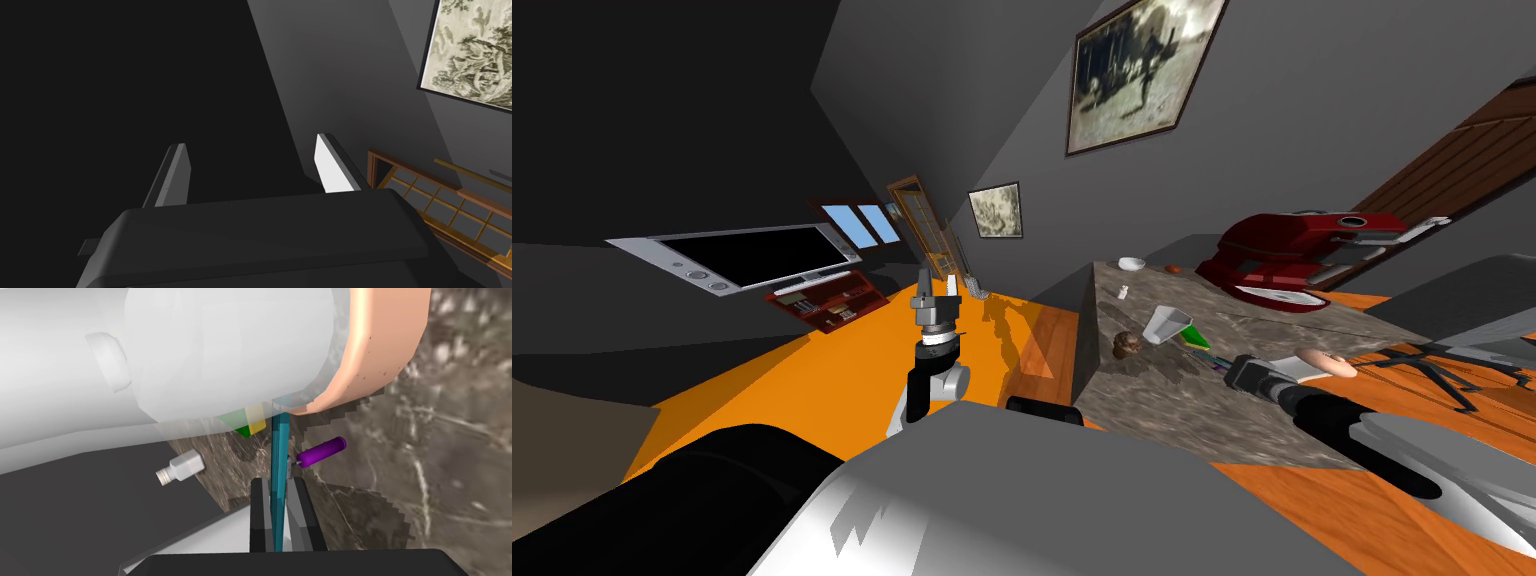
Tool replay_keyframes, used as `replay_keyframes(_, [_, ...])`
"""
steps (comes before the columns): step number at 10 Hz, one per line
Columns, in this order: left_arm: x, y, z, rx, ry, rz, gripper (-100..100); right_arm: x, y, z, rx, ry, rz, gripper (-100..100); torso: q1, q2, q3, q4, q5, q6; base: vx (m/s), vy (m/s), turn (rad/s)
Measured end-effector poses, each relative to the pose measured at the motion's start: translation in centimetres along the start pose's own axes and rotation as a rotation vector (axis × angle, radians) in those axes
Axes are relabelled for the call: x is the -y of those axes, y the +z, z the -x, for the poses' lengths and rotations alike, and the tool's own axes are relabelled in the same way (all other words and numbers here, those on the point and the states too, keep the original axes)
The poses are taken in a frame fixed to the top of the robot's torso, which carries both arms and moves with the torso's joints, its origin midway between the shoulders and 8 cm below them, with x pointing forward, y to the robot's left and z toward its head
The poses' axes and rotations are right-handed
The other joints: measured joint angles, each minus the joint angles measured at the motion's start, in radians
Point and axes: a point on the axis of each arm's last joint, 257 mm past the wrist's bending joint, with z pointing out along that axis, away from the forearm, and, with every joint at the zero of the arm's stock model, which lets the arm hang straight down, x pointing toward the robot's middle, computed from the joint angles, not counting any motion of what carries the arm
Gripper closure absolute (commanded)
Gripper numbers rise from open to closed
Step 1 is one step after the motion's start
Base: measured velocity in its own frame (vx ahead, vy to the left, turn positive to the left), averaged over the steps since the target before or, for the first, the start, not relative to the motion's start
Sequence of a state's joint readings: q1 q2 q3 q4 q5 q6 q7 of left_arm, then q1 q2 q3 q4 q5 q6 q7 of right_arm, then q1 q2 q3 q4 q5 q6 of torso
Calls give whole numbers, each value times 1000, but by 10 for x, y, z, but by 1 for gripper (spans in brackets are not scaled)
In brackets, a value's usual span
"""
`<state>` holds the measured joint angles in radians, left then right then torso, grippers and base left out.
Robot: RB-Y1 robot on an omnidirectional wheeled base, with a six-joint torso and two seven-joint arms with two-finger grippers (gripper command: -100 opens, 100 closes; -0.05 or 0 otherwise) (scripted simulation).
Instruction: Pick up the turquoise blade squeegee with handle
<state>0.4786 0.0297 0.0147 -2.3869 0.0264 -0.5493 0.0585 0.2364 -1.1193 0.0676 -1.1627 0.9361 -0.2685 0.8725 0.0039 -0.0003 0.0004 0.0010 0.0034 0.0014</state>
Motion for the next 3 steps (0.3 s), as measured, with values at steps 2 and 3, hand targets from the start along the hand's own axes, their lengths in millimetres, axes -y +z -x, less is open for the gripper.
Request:
replay_keyframes(2, [0,0,0,0,0,0,0,-2,-6,-9,-2,-8,3,100,1,0,0,0,1,0,20,26,-25])
replay_keyframes(3, [0,0,0,0,0,0,0,-2,-7,-10,-2,-9,3,0,1,1,1,0,0,-1,0,0,0])
